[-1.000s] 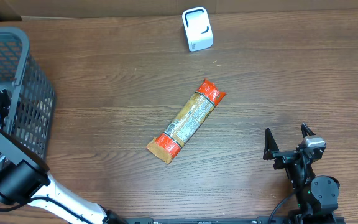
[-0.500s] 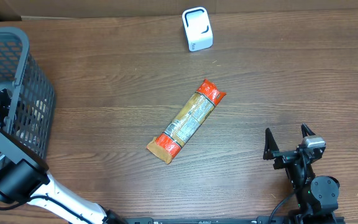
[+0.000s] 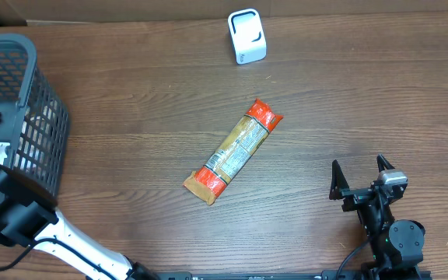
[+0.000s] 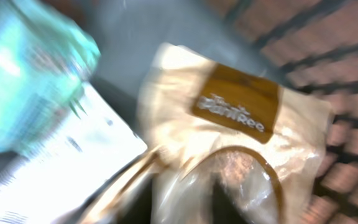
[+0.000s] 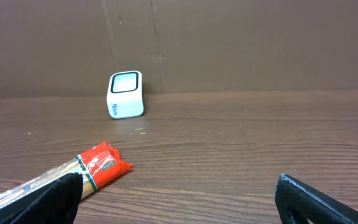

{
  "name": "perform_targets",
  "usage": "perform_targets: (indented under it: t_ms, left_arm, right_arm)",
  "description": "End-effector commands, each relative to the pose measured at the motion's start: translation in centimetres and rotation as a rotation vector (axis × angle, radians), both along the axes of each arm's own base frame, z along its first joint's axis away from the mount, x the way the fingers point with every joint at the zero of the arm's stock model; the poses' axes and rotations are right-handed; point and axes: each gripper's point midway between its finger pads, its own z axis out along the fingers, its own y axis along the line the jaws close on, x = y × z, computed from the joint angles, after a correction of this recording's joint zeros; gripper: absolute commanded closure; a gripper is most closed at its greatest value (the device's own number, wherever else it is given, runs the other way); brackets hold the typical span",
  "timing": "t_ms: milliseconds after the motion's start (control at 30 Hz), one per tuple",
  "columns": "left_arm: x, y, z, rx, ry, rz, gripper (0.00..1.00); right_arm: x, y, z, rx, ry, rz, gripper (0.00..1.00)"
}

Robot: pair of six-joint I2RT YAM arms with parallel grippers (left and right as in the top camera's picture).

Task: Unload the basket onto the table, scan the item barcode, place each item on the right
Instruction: 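Return the left gripper into the basket and grasp the Pantree bag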

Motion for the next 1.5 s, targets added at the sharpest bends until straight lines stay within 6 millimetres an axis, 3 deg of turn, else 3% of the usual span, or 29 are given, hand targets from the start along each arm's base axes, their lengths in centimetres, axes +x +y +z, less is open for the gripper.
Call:
perform_targets:
  t_ms: [0, 167, 233, 300, 400, 567, 633, 700, 933, 1100, 1467]
  left_arm:
    - [1.5, -0.3, 7.8, 0.057, -0.155, 0.022, 0.96]
    - [1.5, -1.4, 13.5, 0.103, -0.263, -0.005, 0.96]
    - [1.1, -1.8, 14.5, 0.115, -0.273, -0.006, 0.95]
    - [0.6, -1.9, 14.4, 0.116, -0.249, 0.000, 0.73]
    - [-0.1, -2.0, 12.3, 0.059, -0.199, 0.013, 0.48]
    - [-0.7, -2.4, 6.4, -0.071, -0.105, 0.006, 0.32]
    - [-1.0, -2.6, 3.8, -0.105, -0.067, 0.002, 0.16]
    - [-1.2, -2.8, 1.2, -0.136, -0.035, -0.002, 0.07]
    - [-1.0, -2.6, -4.6, -0.133, -0.015, -0.064, 0.00]
    - [0.2, -3.4, -6.9, -0.132, -0.079, -0.189, 0.00]
    - [-0.2, -3.9, -11.8, -0.117, -0.086, -0.210, 0.00]
  right_arm:
    - [-0.1, -0.1, 0.8, 0.007, -0.021, -0.006, 0.00]
    - [-0.1, -0.1, 0.8, 0.006, -0.021, -0.006, 0.00]
    - [-0.1, -0.1, 0.8, 0.006, -0.021, -0.006, 0.00]
    - [-0.1, -0.1, 0.8, 0.006, -0.021, -0.006, 0.00]
    - [-0.1, -0.1, 0.8, 0.006, -0.021, -0.006, 0.00]
    - [-0.1, -0.1, 0.8, 0.006, -0.021, -0.006, 0.00]
    - [-0.1, -0.1, 0.8, 0.006, -0.021, -0.006, 0.00]
    - [-0.1, -0.1, 0.8, 0.006, -0.021, -0.006, 0.00]
    - [-0.1, -0.1, 0.8, 0.006, -0.021, -0.006, 0.00]
    - [-0.1, -0.1, 0.8, 0.006, -0.021, -0.006, 0.00]
    - [-0.1, -0.1, 0.8, 0.006, -0.021, -0.006, 0.00]
